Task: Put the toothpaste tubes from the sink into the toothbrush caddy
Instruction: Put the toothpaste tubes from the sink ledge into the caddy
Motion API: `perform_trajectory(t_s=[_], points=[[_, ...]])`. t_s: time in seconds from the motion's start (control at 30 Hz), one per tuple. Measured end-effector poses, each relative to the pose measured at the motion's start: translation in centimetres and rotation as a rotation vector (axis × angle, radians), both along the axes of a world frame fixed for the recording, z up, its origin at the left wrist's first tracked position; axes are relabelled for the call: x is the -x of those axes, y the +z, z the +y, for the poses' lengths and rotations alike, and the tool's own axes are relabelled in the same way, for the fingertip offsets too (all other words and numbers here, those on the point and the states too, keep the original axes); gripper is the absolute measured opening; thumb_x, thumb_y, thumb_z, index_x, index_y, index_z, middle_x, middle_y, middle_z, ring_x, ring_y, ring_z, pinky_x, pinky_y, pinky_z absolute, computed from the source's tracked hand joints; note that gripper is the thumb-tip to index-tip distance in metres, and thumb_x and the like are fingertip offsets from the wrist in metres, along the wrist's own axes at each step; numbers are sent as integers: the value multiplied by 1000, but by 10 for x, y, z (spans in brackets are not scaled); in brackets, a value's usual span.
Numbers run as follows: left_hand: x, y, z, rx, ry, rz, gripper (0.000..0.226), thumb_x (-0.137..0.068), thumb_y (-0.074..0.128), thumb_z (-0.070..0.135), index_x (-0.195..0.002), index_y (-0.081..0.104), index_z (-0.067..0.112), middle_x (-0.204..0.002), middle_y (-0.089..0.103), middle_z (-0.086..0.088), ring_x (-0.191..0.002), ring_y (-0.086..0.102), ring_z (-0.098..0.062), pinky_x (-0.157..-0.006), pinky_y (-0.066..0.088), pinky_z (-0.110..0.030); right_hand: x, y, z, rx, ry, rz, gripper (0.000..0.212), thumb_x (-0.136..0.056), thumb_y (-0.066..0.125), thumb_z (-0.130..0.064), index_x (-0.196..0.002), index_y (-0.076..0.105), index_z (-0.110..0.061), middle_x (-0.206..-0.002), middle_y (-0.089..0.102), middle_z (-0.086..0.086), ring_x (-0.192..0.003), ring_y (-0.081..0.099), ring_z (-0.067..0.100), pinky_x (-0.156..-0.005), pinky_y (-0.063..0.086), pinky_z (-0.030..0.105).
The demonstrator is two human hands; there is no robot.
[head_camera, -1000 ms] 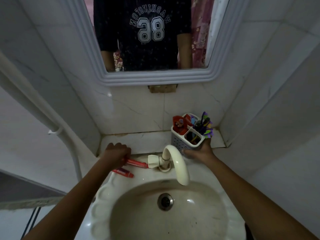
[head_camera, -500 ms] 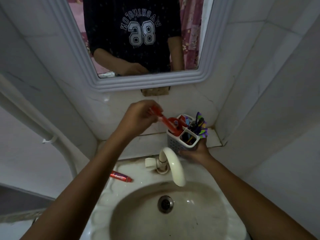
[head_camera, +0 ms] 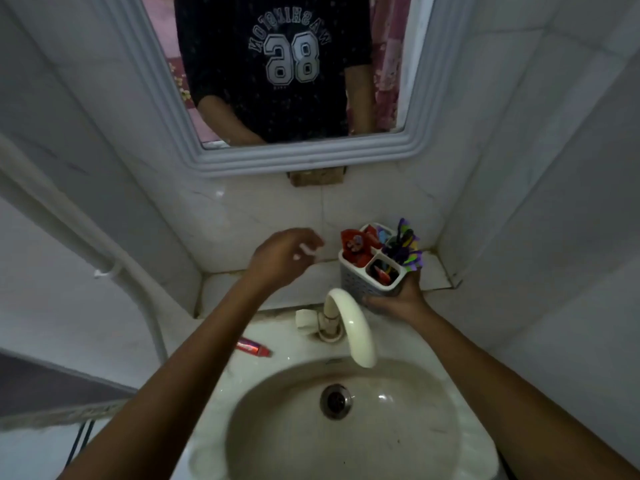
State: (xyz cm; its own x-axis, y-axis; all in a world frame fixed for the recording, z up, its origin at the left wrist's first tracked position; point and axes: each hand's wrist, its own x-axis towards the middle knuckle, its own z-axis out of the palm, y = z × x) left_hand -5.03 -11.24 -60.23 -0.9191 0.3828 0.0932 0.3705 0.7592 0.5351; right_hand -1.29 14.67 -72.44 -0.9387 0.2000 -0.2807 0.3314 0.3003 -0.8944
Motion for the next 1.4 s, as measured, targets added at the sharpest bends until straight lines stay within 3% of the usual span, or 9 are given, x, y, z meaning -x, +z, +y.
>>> perform_trajectory(t_s=[0.1, 0.27, 0.4, 0.7, 0.83, 0.97, 1.13, 1.3, 1.4], points=[[-13, -29, -72, 243, 69, -150, 28, -81, 71, 26, -109, 66, 30, -109, 70, 6, -95, 67, -14, -81, 54, -29, 6, -2, -3, 56, -47, 34, 107, -53, 94, 0, -140, 33, -1, -134, 56, 11, -121, 57, 22, -104, 49, 42], [-46, -71, -151, 586, 206, -300, 37, -79, 71, 27, -115, 62, 32, -119, 63, 4, -109, 61, -19, -87, 52, -33, 10, -5, -6, 109, -27, 31, 112, -44, 99, -15, -135, 35, -9, -134, 54, 5, -117, 56, 20, -105, 47, 46], [-61, -98, -159, 699, 166, -254, 42, -79, 71, 31, -118, 58, 38, -122, 60, 6, -113, 59, -17, -88, 51, -35, 12, -2, -10, 107, -49, 69, 85, -59, 86, 14, -119, 34, -17, -122, 54, 4, -115, 55, 20, -105, 46, 44], [-54, -101, -147, 789, 82, -99, 24, -78, 63, 50, -95, 61, 33, -92, 68, 10, -97, 60, -15, -83, 37, -33, 10, 2, -10, 110, -52, 55, 85, -58, 88, 11, -120, 35, -12, -123, 55, 5, -115, 57, 21, -105, 47, 43], [-52, -70, -136, 688, 63, -69, 20, -77, 68, 49, -89, 61, 35, -84, 65, 13, -91, 57, -11, -81, 36, -32, 9, 5, -11, 93, -31, 49, 93, -56, 91, 5, -131, 38, -3, -129, 58, 8, -120, 59, 22, -105, 49, 43], [-43, -10, -105, 248, 33, -55, 17, -75, 75, 24, -87, 66, 31, -86, 67, 9, -80, 64, -13, -75, 52, -32, 7, 8, -10, 88, -2, 82, 94, -56, 92, 3, -135, 41, -2, -130, 58, 6, -119, 57, 17, -101, 48, 32], [-24, 49, -23, -113, 43, 217, 21, -76, 76, 18, -96, 70, 18, -89, 65, 9, -72, 57, -2, -68, 42, -9, 7, 8, -10, 122, 10, 86, 83, -63, 84, 15, -134, 43, 4, -124, 59, 9, -102, 63, 3, -84, 54, 13], [-2, 52, 54, 19, -61, 265, 21, -79, 69, 18, -101, 70, 19, -96, 69, 0, -86, 63, -16, -75, 50, -29, 8, 12, -11, 206, 15, 64, 86, -60, 80, 23, -134, 39, 2, -125, 58, 11, -109, 61, 19, -99, 51, 37], [7, 39, 85, 165, -131, 189, 25, -78, 65, 12, -102, 70, 17, -100, 68, -8, -92, 64, -27, -76, 49, -34, 8, 6, -8, 174, 36, 61, 105, -44, 93, -4, -137, 43, 0, -131, 61, 15, -120, 60, 26, -102, 52, 46]])
